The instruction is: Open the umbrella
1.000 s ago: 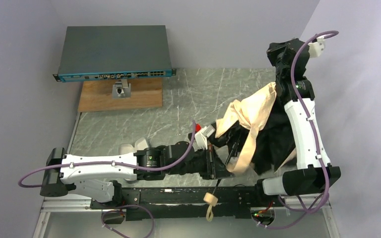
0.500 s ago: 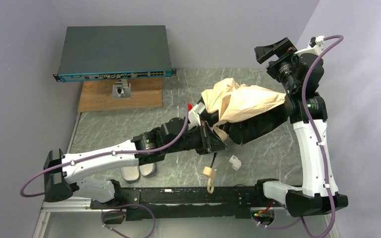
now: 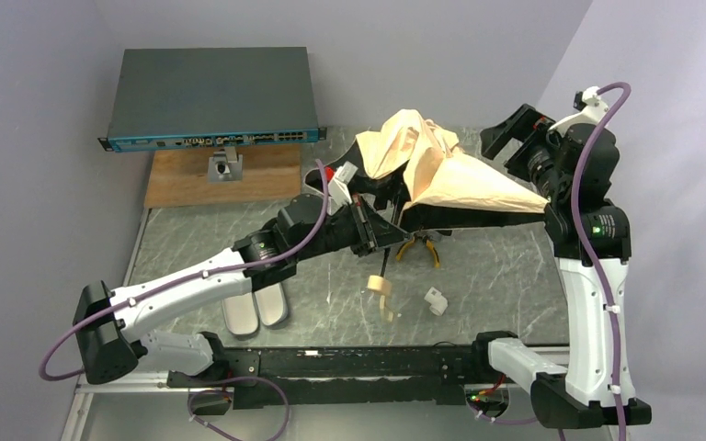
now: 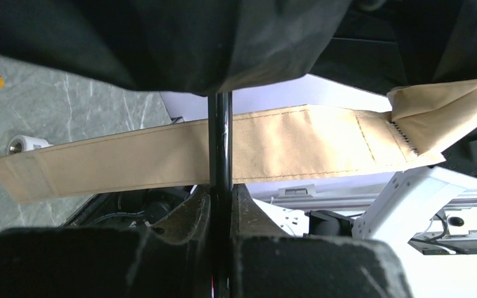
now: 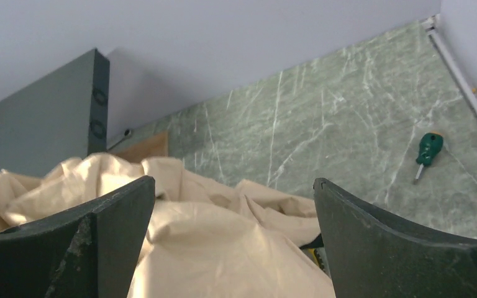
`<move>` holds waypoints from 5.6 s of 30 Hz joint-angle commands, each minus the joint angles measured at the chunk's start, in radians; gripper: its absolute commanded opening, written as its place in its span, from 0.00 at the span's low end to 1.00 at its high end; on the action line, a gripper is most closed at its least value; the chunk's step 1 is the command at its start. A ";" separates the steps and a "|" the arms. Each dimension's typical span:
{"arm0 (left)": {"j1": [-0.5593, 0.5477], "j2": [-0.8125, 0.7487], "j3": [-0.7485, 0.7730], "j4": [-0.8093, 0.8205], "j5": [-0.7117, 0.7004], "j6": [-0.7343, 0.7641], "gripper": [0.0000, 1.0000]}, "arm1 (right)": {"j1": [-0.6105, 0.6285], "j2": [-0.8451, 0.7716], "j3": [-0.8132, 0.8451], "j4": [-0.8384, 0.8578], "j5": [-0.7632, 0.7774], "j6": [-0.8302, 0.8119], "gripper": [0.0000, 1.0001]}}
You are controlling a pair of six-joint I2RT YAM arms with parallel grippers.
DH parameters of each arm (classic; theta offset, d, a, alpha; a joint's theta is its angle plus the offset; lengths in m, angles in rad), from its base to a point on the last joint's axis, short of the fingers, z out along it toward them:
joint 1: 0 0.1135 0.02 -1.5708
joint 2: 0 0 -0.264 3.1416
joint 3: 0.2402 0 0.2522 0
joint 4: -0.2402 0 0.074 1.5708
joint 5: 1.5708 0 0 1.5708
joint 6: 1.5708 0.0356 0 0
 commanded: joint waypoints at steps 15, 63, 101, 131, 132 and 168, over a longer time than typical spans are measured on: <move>0.321 -0.540 -0.120 -0.362 -0.424 0.091 0.00 | -0.005 -0.024 0.025 -0.054 -0.503 -0.021 1.00; 0.841 -0.504 0.061 -0.912 -0.699 0.471 0.00 | 0.040 -0.288 0.346 0.317 -0.303 0.092 1.00; 0.174 -0.040 0.290 -0.210 -0.070 0.310 0.00 | 0.038 -0.402 -0.383 0.353 -0.726 0.538 0.84; 0.173 -0.107 0.123 -0.001 0.028 0.221 0.00 | 0.483 -0.187 -0.644 0.779 -0.199 0.560 0.62; 0.173 -0.115 0.113 0.006 0.029 0.218 0.00 | 0.484 -0.193 -0.645 0.787 -0.186 0.568 0.62; 0.150 -0.185 -0.020 -0.255 0.208 0.364 0.40 | 0.579 0.002 -0.478 0.718 -0.265 0.434 0.00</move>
